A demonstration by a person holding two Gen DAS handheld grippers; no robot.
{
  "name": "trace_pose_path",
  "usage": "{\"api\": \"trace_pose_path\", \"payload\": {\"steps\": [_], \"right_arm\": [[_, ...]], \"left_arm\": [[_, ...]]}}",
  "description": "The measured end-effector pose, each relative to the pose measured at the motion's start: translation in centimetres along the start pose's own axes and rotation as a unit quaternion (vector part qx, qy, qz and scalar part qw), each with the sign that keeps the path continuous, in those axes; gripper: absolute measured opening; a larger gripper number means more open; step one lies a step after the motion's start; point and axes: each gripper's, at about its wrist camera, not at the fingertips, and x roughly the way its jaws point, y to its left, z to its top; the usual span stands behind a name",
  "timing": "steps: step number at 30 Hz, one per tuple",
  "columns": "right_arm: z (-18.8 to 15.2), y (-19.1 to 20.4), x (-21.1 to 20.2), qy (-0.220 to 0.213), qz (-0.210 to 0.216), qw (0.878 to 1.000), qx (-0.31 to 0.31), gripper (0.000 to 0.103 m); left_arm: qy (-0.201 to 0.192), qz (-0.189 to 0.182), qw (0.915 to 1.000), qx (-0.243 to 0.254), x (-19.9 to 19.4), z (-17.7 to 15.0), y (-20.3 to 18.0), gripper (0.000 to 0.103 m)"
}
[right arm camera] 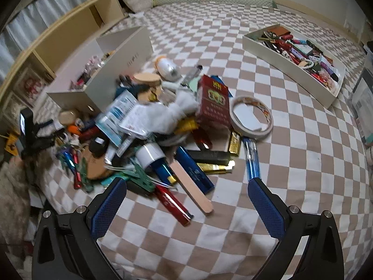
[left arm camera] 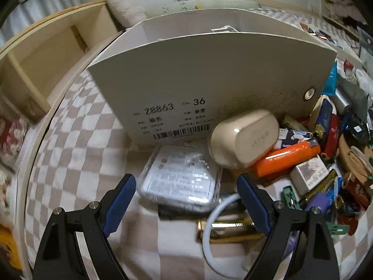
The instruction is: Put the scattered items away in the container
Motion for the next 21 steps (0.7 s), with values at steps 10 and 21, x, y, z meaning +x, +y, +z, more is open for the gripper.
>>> {"api": "trace_pose_path", "payload": {"steps": [10, 21], "right_arm": [[-0.9, -2.3, 4.2, 0.081, 0.007, 0.994, 0.077, 0.103], [-1.3, -2.1, 8.4, 0.143, -0.071, 0.987, 0.036, 0.103]], "left_arm": [[-0.007, -0.020, 0.9990, -0.040, 1.1, -1.1, 1.9, 0.079], [-0.022, -0.028, 0.9936, -0.107, -1.9, -3.4, 3.5, 0.079]]}}
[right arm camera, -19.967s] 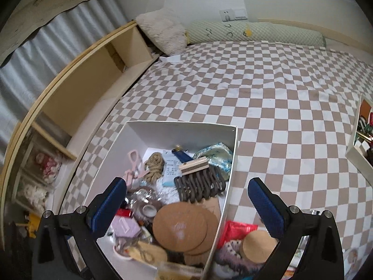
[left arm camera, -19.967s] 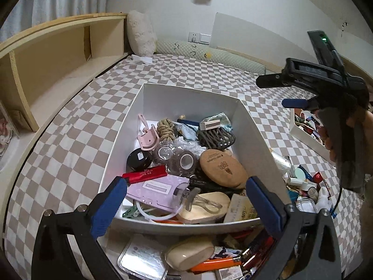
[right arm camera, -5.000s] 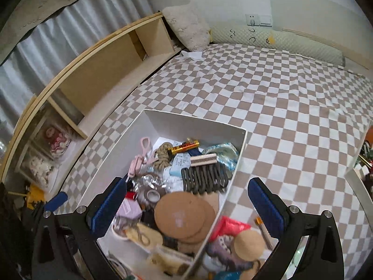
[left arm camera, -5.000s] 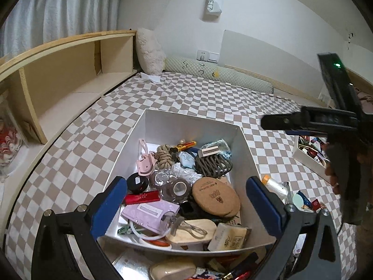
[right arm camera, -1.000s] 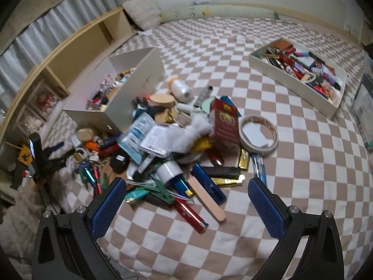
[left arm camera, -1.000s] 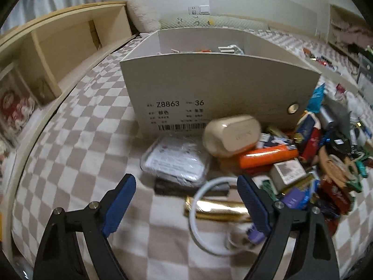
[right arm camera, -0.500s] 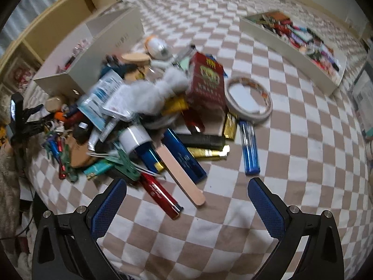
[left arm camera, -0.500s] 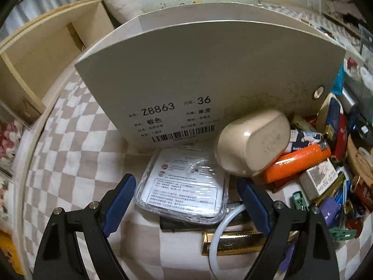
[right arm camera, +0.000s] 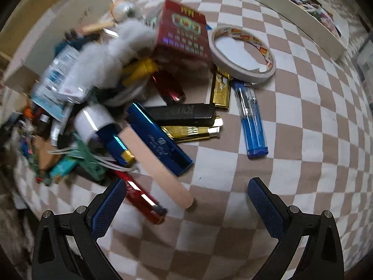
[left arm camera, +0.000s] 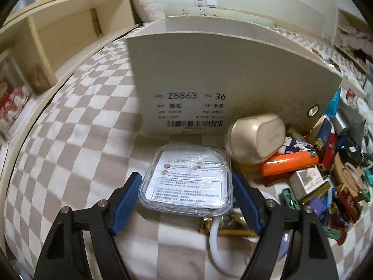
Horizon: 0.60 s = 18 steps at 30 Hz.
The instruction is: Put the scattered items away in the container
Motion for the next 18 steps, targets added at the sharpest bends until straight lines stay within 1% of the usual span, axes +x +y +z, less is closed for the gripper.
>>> {"api": "trace_pose_path", "payload": {"steps": [2, 4, 7, 12, 15, 18], "right_arm": [[0.1, 0.0, 0.5, 0.004, -0.024, 1.000, -0.006, 0.103], [0.2, -0.6, 0.6, 0.004, -0.038, 0.999, 0.004, 0.103], [0.1, -2.4, 0.4, 0.002, -0.038, 0.999, 0.037, 0.103], [-0.5, -5.6, 0.0, 0.002, -0.072, 0.993, 0.092, 0.103], [-1.0, -6.3, -0.6, -0.006, -0.068, 0.992, 0.107, 0.103], [-1.1, -5.7, -1.7, -0.024, -0.043, 0.993, 0.111, 0.103]], "left_arm": [[-0.002, -0.007, 0.9999, -0.015, -1.0, -0.3, 0.7, 0.079], [-0.002, -0.006, 0.9997, -0.025, -2.0, -0.9, 1.1, 0.079], [0.004, -0.003, 0.9991, -0.042, -3.0, -1.9, 1.6, 0.079], [0.013, -0.009, 0.9974, -0.070, -3.8, -3.4, 1.3, 0.079], [0.013, -0.015, 0.9965, -0.082, -4.4, -4.3, 1.3, 0.079], [0.012, -0.025, 0.9953, -0.093, -5.2, -5.4, 1.0, 0.079]]}}
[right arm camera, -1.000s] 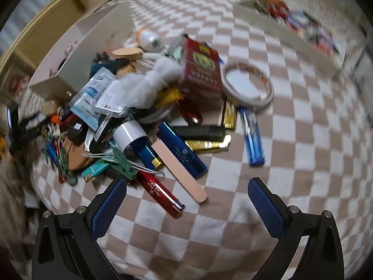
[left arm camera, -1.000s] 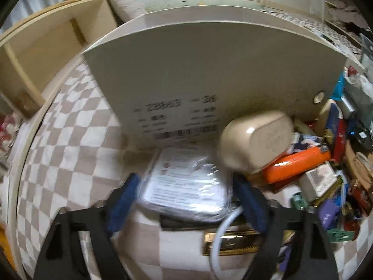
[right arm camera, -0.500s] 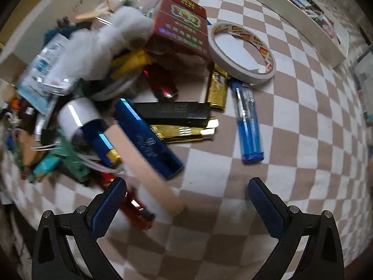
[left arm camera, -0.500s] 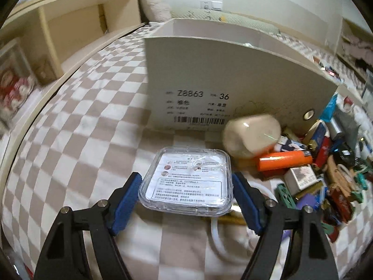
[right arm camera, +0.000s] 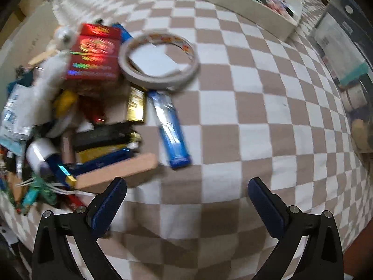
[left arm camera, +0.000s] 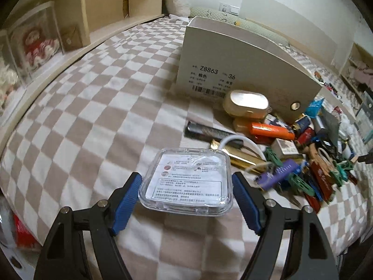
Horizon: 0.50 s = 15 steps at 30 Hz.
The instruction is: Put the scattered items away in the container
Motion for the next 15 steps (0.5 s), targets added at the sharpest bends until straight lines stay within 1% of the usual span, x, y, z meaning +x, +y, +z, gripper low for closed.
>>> {"api": "trace_pose_path", "payload": {"steps": [2, 4, 6, 10, 15], "right_arm": [[-0.1, 1.0, -0.9, -0.012, 0.021, 0.999, -0.022, 0.103], [-0.2, 2.2, -1.4, -0.020, 0.025, 0.998, -0.049, 0.103], [-0.3, 3.4, -1.5, -0.017, 0.025, 0.997, -0.071, 0.103], [0.5, 6.1, -1.4, -0.002, 0.007, 0.993, -0.118, 0.103], [0.4, 8.6, -0.5, 0.010, -0.026, 0.983, -0.181, 0.103]], "left_arm": [[-0.001, 0.001, 1.0000, 0.006, -0.2, -0.6, -0.4, 0.079], [0.000, 0.003, 0.9999, 0.011, -0.4, -1.5, -1.1, 0.079], [0.003, 0.000, 1.0000, 0.009, -0.3, -2.1, -1.3, 0.079], [0.003, 0.009, 0.9998, 0.015, 0.3, -3.1, -1.5, 0.078], [0.001, 0.016, 0.9996, 0.022, 0.4, -3.1, -1.7, 0.078]]}}
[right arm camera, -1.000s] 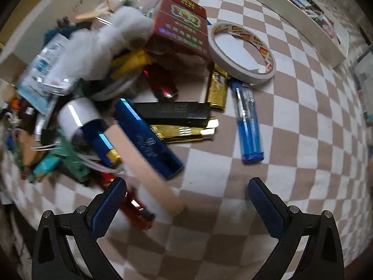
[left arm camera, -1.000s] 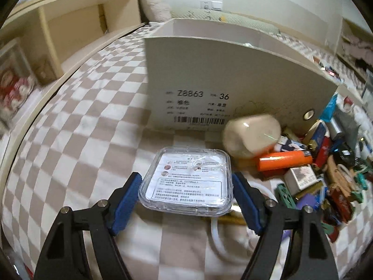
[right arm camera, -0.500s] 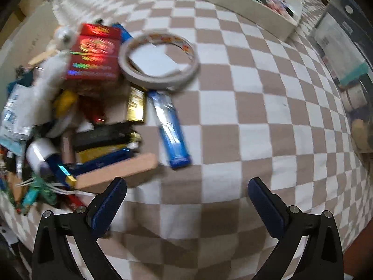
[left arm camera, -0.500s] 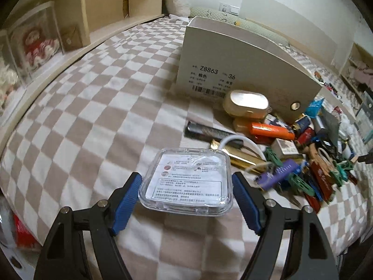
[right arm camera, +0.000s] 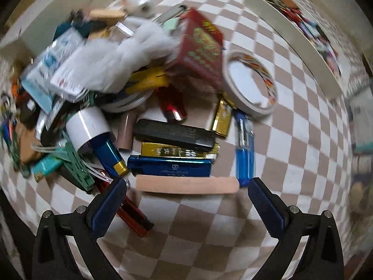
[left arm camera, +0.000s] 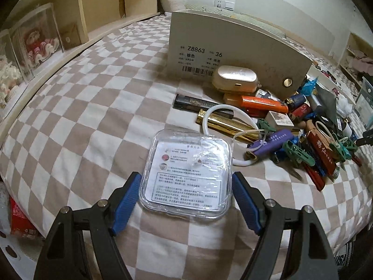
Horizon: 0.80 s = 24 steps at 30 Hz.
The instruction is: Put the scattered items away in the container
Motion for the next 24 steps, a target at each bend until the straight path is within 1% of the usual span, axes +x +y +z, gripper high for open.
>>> {"api": "trace_pose_path", "payload": {"steps": [3, 8, 9, 10, 13, 14, 16, 17, 21, 23, 24], "right_arm": [[0.5, 0.7, 0.5, 0.015, -0.013, 1.000, -0.013, 0.103], [0.7, 0.9, 1.0, 0.036, -0.025, 0.999, -0.010, 0.103], [0.6, 0.9, 1.0, 0.036, -0.026, 0.999, -0.012, 0.100], [0.6, 1.0, 0.9, 0.037, -0.025, 0.999, -0.014, 0.087], [0.4, 1.1, 0.5, 0.035, -0.024, 0.999, -0.016, 0.068], [0.4, 1.1, 0.2, 0.032, -0.020, 0.999, -0.016, 0.065], [0.3, 0.9, -0.3, 0.029, -0.010, 0.999, -0.011, 0.057], [0.2, 0.7, -0.6, 0.026, -0.004, 1.000, -0.005, 0.056], [-0.3, -0.1, -1.2, 0.025, 0.016, 0.999, 0.015, 0.055], [-0.6, -0.5, -1.3, 0.024, 0.021, 0.999, 0.026, 0.056], [-0.7, -0.7, -1.3, 0.024, 0.021, 0.999, 0.033, 0.065]], "left_arm": [[-0.002, 0.004, 1.0000, 0.007, 0.1, -0.1, -0.2, 0.078], [-0.005, 0.013, 0.9997, 0.018, 0.2, -0.4, -0.6, 0.078], [-0.006, 0.012, 0.9998, 0.017, 0.2, -0.4, -0.6, 0.078], [-0.006, 0.011, 0.9998, 0.016, 0.2, -0.4, -0.5, 0.078], [-0.007, 0.010, 0.9998, 0.015, 0.1, -0.4, -0.5, 0.078], [-0.008, 0.009, 0.9998, 0.015, 0.1, -0.4, -0.5, 0.078], [-0.009, 0.008, 0.9998, 0.014, -0.1, -0.3, -0.5, 0.078], [-0.009, 0.007, 0.9998, 0.014, -0.1, -0.3, -0.5, 0.077], [-0.009, 0.004, 0.9999, 0.013, -0.3, -0.4, -0.6, 0.077], [-0.009, 0.004, 0.9999, 0.013, -0.4, -0.4, -0.6, 0.077], [-0.009, 0.004, 0.9999, 0.014, -0.4, -0.4, -0.6, 0.077]]}}
